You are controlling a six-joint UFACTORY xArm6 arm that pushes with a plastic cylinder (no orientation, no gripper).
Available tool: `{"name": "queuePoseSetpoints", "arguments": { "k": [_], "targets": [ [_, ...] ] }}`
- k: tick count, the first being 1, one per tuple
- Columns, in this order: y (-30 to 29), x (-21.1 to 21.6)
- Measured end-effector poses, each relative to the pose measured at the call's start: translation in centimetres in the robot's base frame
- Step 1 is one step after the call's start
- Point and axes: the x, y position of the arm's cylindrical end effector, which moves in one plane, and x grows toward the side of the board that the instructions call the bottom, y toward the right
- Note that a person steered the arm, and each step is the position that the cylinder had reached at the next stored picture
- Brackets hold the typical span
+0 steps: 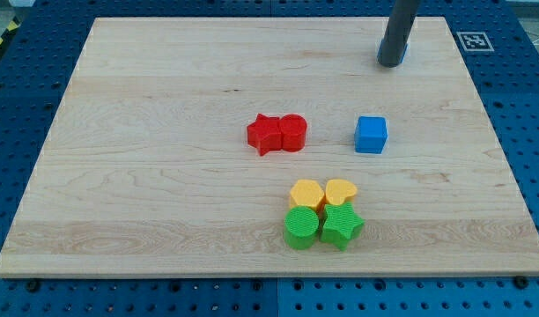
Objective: Move your arm to the blue cube
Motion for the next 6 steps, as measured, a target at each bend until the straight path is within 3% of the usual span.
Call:
{"name": "queuePoseSetpoints", "arguments": {
  "k": [2, 4, 6],
  "targets": [
    [2.1, -1.8],
    [2.2, -0.9],
    [-0.7, -0.5]
  ]
}}
